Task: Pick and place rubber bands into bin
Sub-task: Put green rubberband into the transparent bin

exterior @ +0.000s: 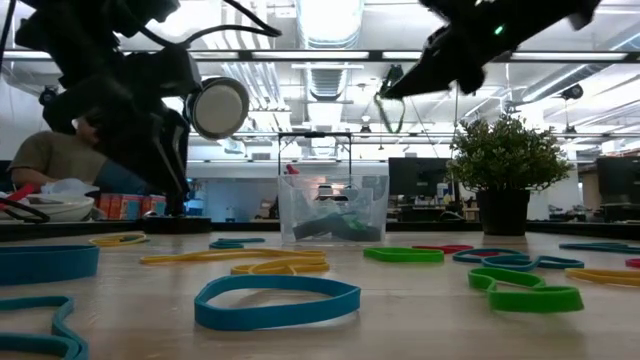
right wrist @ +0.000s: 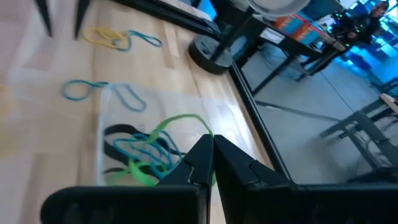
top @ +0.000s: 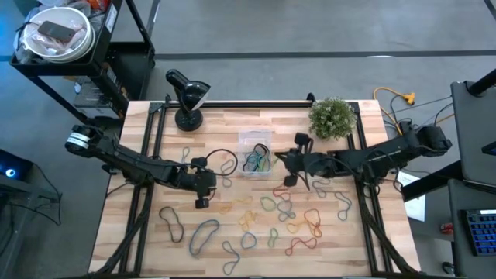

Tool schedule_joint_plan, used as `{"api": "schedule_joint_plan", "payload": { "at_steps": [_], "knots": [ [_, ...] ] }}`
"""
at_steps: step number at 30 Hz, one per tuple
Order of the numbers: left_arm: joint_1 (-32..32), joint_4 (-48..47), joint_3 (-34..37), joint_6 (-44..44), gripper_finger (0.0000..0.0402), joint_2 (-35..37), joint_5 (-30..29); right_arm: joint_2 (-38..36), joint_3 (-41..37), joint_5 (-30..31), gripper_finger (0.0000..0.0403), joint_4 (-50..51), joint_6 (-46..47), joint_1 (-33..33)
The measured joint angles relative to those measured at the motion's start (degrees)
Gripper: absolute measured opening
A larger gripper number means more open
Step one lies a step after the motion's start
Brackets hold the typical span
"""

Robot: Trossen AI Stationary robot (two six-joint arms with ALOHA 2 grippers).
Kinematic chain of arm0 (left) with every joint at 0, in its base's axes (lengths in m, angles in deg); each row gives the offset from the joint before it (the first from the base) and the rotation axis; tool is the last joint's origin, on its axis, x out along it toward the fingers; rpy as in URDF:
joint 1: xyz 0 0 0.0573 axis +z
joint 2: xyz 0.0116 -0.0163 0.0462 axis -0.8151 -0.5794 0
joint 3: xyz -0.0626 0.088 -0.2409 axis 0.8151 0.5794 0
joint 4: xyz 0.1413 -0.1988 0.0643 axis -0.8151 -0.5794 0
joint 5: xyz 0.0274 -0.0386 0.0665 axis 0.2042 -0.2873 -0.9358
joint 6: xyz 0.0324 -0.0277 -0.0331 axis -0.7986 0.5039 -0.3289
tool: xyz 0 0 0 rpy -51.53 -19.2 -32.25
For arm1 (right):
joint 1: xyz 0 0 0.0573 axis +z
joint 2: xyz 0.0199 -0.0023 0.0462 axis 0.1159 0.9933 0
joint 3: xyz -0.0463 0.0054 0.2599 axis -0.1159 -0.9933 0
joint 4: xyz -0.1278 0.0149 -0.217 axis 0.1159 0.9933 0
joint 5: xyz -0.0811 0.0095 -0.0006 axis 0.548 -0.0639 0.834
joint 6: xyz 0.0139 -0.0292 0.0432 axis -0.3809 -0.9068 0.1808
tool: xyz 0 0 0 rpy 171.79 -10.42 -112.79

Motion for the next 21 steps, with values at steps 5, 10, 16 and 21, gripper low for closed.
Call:
{"api": "schedule_joint_plan", "payload": {
  "at_steps": [5,10,16,21],
  "knots": [
    [0.0,1.1,0.0,-0.1,0.0112,0.0,0.0,4.3,0.0,-4.3,0.0009,-5.8,-2.9,-3.8],
    [0.0,5.9,0.6,-2.1,0.0112,-0.3,0.0,9.6,0.7,-6.2,0.0009,-10.4,-4.7,-6.3],
    [0.0,12.8,2.0,-10.4,0.0112,-3.4,-0.1,16.1,5.6,-6.3,0.0009,-10.7,-5.9,-8.5],
    [0.1,13.3,2.1,-15.4,0.0112,-8.4,-3.8,20.6,10.8,-6.3,0.0009,-9.3,-6.8,-9.9]
  ]
}}
